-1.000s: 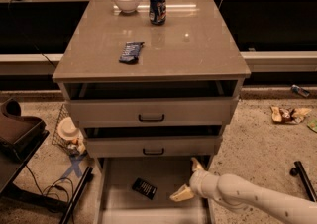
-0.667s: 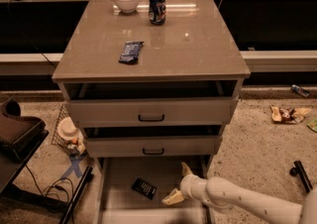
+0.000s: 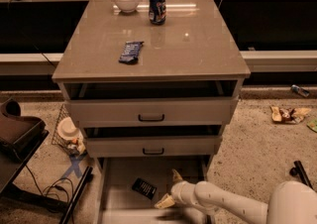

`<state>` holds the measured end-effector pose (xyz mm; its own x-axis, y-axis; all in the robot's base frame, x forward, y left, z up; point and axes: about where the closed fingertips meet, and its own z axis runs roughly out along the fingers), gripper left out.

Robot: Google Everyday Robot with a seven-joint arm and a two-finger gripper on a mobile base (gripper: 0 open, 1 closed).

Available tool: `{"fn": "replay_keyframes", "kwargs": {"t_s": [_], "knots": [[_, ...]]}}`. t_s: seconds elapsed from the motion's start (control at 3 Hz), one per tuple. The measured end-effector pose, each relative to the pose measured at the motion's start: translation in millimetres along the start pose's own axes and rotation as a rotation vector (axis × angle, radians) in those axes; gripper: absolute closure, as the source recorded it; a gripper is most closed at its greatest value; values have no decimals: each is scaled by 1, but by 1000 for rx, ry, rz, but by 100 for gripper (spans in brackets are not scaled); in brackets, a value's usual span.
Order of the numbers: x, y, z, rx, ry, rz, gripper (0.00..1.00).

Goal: Pick rxbar chocolate from bottom drawer and place on counter

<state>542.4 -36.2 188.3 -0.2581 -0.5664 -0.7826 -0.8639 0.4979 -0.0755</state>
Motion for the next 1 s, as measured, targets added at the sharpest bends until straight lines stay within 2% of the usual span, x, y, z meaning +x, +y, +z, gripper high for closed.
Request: {"fn": "replay_keyframes", "kwargs": {"t_s": [0.67,1.0], "knots": [[-7,29,50,-77,-20,21,0],[-9,38,70,-96,-41,25,0]]}}
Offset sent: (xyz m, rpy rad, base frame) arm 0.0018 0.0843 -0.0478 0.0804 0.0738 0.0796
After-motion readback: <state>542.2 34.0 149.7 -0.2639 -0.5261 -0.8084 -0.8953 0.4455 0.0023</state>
